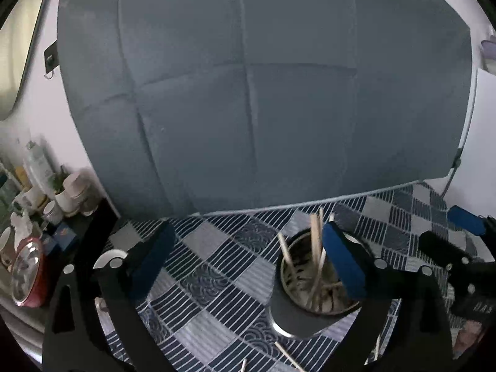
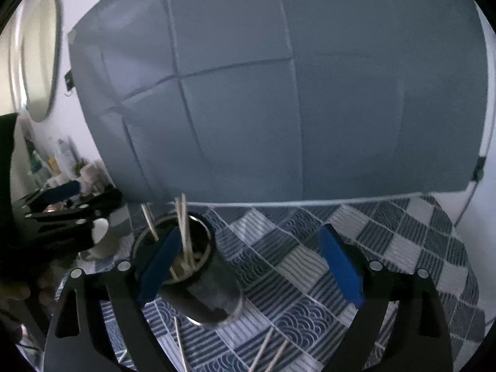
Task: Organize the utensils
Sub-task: 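Return to the table and close each gripper on another wooden stick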
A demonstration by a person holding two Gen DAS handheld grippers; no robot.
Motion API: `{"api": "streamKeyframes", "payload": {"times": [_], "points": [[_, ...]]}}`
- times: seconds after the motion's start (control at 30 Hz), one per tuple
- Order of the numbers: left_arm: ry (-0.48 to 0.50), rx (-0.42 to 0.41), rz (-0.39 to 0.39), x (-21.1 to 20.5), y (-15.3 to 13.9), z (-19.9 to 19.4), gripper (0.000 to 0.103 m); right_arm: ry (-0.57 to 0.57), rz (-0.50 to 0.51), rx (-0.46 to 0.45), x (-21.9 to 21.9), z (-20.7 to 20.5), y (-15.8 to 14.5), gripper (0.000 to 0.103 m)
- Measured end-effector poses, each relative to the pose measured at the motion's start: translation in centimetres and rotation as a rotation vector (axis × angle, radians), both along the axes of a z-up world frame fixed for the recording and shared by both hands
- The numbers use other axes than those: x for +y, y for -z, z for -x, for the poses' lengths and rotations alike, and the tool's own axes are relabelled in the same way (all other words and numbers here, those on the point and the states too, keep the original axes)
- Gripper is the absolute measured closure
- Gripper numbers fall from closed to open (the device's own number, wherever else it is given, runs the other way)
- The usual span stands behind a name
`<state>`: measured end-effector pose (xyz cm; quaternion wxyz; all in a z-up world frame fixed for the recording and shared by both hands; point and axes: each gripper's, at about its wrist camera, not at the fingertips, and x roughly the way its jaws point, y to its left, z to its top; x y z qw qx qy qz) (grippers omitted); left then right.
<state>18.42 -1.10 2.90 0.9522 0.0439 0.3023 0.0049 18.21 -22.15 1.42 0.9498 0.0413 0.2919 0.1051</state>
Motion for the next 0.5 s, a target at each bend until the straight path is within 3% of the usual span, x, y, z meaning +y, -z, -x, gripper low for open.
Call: {"api": "streamKeyframes", "payload": {"times": [0.23,0.5], "points": [[-0.048,0.079,-0.014,1.6,2.4,0.9,0.006,0.052,-0.012,0.064,-1.8,1.2,2.3,0.017],[-0.093,0.205,-0.023,3.8,7.5,2.3,0.006,0.099,0.006,0.151,-3.7,2.8,5.3,0.017]]}}
